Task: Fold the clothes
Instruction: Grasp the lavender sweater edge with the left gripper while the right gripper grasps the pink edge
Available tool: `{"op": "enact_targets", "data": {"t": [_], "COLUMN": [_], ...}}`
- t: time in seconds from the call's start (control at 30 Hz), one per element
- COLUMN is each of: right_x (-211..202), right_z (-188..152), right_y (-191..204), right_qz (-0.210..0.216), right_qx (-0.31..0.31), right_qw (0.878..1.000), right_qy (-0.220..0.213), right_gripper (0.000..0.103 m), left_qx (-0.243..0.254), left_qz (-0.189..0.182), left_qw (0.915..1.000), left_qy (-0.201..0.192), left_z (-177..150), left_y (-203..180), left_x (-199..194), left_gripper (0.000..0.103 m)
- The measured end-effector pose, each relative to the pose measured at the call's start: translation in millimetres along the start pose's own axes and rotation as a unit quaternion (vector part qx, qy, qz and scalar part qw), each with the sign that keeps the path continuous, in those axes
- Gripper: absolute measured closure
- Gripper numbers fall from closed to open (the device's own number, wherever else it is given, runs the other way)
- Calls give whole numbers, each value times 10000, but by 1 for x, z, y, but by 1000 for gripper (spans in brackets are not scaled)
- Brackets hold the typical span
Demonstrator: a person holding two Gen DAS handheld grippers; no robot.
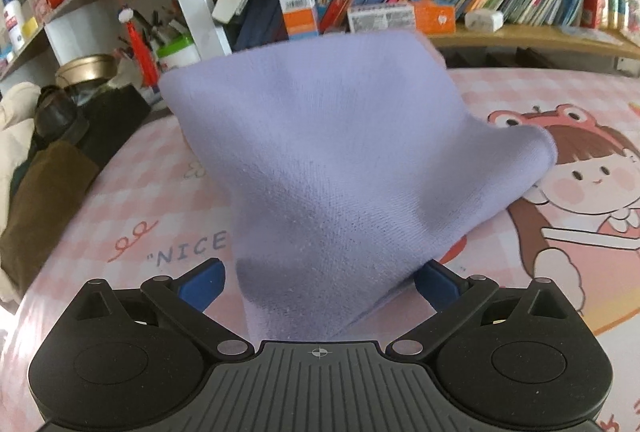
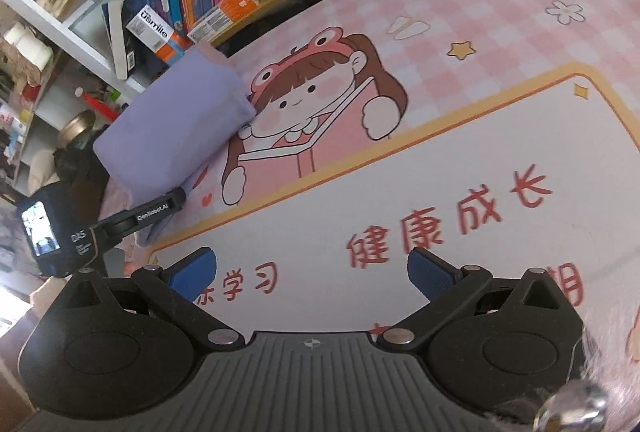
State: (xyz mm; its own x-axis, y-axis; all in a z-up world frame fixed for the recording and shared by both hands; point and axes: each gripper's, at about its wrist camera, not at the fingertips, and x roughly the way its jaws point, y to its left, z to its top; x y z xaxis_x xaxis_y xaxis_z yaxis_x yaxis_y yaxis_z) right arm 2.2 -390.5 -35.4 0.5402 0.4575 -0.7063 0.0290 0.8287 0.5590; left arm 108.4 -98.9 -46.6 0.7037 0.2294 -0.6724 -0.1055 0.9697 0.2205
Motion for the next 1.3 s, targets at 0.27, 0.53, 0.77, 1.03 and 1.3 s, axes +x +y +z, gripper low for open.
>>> {"op": "enact_targets", "data": {"t": [0.27, 0.53, 0.77, 1.03, 1.3], "right_x": [-3, 2, 13, 32, 57], "right_z": [11, 25, 27, 27, 23], "right_y": [-15, -23, -16, -22, -16], "right_qz": [117, 701, 1375, 2130, 2630], "right_qx": [-128, -133, -161, 544, 1179], "right_qw": [9996, 9969, 9889, 9699, 9419], "right_qy": [201, 336, 549, 1052, 1726], "right_gripper": [3, 3, 3, 3, 12], "left_qx": [-350, -785, -795, -1001, -1020], "left_qz": [288, -75, -370, -372, -318], "left_qw": [9976, 9902, 9877, 9819, 9783], "left_qy": [-528, -1152, -1292, -1562, -1774], "left_z": [4, -6, -39, -47, -37], "left_y": [1, -6, -21, -23, -23], "left_x": [-29, -100, -157, -201, -221], "left_gripper": [93, 94, 94, 94, 94]}}
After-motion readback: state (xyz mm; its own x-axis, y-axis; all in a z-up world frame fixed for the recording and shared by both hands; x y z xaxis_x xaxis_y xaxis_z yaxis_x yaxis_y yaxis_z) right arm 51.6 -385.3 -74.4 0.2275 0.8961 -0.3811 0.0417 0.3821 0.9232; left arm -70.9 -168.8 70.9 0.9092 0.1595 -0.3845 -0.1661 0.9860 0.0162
